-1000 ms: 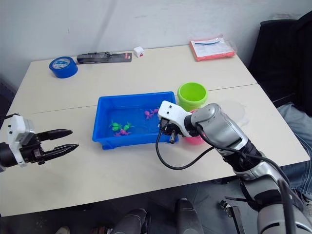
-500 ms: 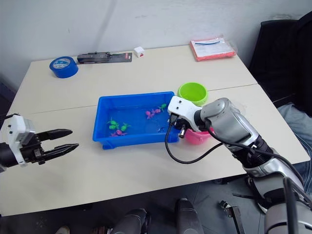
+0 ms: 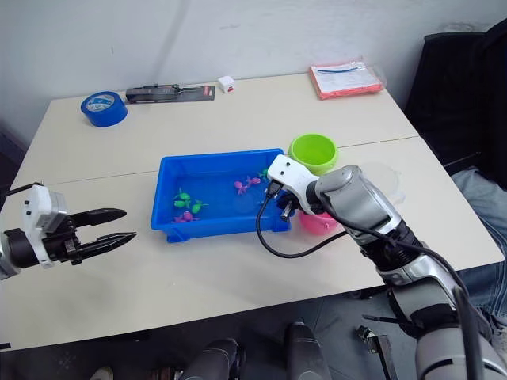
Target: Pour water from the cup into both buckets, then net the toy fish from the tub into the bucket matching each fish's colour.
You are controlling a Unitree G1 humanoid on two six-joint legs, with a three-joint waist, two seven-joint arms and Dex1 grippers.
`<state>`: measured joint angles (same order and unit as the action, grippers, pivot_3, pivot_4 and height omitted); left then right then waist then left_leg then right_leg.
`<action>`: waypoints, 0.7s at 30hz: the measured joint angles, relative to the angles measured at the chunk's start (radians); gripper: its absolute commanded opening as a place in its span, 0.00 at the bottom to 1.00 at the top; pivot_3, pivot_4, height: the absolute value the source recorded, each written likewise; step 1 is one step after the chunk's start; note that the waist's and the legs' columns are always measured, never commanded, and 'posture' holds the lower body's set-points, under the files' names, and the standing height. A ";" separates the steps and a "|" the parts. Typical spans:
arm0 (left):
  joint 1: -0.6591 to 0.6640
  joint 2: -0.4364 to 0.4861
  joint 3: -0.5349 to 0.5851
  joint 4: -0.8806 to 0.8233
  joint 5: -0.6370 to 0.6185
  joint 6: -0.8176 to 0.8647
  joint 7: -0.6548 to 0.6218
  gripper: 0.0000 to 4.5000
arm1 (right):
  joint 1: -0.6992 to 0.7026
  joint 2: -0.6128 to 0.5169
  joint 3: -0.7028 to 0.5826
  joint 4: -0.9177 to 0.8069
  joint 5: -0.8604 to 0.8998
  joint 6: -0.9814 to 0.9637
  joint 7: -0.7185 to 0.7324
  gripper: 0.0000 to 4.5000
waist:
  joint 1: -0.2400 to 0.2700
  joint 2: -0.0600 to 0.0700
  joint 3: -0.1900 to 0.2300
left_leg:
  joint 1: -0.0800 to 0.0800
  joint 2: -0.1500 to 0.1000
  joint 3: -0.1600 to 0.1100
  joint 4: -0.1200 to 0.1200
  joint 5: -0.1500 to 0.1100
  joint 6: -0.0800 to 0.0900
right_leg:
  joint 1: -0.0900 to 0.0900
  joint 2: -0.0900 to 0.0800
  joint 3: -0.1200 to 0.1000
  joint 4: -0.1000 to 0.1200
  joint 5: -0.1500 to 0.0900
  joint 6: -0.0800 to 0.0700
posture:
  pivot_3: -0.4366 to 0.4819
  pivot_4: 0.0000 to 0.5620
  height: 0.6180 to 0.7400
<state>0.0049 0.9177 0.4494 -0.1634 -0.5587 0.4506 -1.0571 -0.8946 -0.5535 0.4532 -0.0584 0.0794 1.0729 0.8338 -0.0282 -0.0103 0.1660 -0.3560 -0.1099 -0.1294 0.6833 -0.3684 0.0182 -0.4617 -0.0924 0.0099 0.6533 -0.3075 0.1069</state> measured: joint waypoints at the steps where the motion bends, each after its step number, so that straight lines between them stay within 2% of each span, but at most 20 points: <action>1: 0.000 0.000 0.000 -0.004 0.000 0.001 0.000 0.69 | -0.006 0.011 -0.003 0.015 0.000 -0.002 -0.009 0.17 | -0.002 0.000 0.000 | 0.000 0.000 0.000 0.000 0.000 0.000 | 0.000 0.000 0.000 0.000 0.000 0.000 | 0.48 0.27 1.00; 13: -0.001 0.000 0.001 -0.024 -0.004 0.020 0.001 0.69 | -0.037 0.103 -0.052 0.093 0.009 -0.024 -0.081 0.17 | -0.001 0.000 0.000 | 0.000 0.000 0.000 0.000 0.000 0.000 | 0.000 0.000 0.000 0.000 0.000 0.000 | 0.48 0.27 1.00; 21: -0.033 -0.002 -0.030 -0.026 -0.007 0.027 0.000 0.69 | 0.005 0.013 -0.149 -0.111 0.093 0.055 -0.053 0.17 | 0.001 0.000 0.000 | 0.000 0.000 -0.001 0.000 0.000 0.000 | 0.000 0.000 0.000 0.000 0.000 0.000 | 0.48 0.27 1.00</action>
<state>-0.0279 0.9158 0.4194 -0.1897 -0.5654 0.4780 -1.0568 -0.8898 -0.5409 0.3040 -0.1695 0.1725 1.1284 0.7812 -0.0270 -0.0101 0.1661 -0.3561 -0.1098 -0.1299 0.6832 -0.3684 0.0182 -0.4615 -0.0924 0.0095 0.6532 -0.3075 0.1069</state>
